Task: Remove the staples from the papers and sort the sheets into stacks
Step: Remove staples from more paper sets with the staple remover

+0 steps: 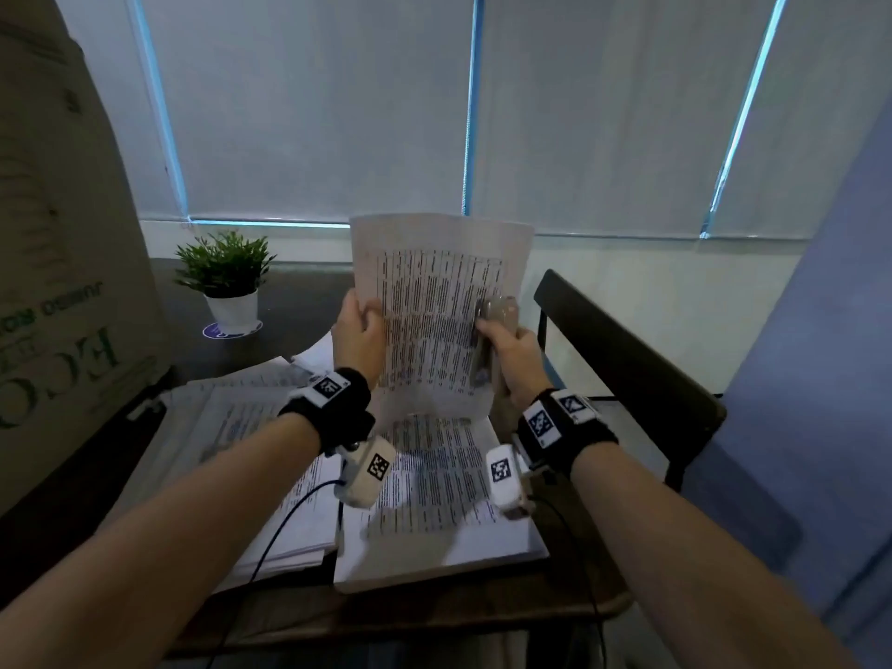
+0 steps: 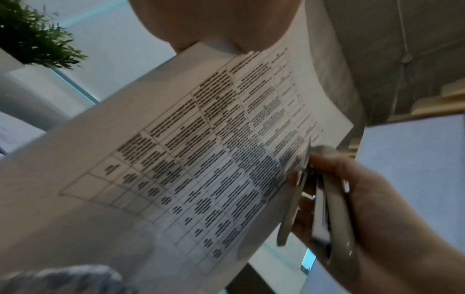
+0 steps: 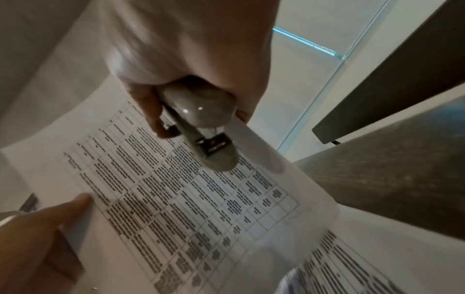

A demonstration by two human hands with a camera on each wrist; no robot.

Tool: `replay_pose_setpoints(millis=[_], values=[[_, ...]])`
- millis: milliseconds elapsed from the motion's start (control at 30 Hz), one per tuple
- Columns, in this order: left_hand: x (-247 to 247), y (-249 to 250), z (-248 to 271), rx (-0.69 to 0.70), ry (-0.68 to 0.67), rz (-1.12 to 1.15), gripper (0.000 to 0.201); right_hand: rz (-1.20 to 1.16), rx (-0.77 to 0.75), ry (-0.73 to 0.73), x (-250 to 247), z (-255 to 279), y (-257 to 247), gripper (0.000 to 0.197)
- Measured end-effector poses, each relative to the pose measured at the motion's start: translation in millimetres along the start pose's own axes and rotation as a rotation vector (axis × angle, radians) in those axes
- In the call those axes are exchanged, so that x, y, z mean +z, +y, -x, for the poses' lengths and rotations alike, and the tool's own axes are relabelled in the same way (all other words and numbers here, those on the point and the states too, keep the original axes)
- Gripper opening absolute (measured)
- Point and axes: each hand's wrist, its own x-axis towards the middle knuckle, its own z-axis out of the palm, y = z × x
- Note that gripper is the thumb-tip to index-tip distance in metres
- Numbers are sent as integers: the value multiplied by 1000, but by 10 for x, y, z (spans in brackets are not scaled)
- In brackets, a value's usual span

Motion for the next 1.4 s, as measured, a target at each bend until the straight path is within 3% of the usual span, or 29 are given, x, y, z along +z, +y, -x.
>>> replay_pose_setpoints(millis=[100,200,267,333,467,633,767,1033,1167,1300,1400], values=[[19,138,-70,17,30,-47,12,132,-118,157,-49,8,-120,23],[50,340,-233,59,-35,-127,21,173,-570,408,-116,-19,-506,24],[101,461,-273,130,-122,-206,23,90,-738,415,-157,-16,-850,22],[173,562,-239,197,-219,-237,21,-1,-775,356,-173,-33,-1226,17],[351,703,-103,220,-378,-258,23,-192,-683,317,-188,-121,-1651,17],[560,863,34,290,-439,-324,30,-282,-529,220,-138,-85,-1717,20],[637,918,68,351,-451,-350,19,-227,-519,300,-153,-98,-1714,30],[673,878,122,390,-465,-345,20,-232,-518,374,-186,-150,-1723,39],[615,913,109,331,-442,-379,20,-328,-484,347,-123,-159,-1652,34],[227,800,-220,150,-320,-433,20,-467,-461,474,-28,-184,-1523,30],[-281,458,-496,-15,-240,-569,23,-478,-243,450,60,-208,-1244,37]])
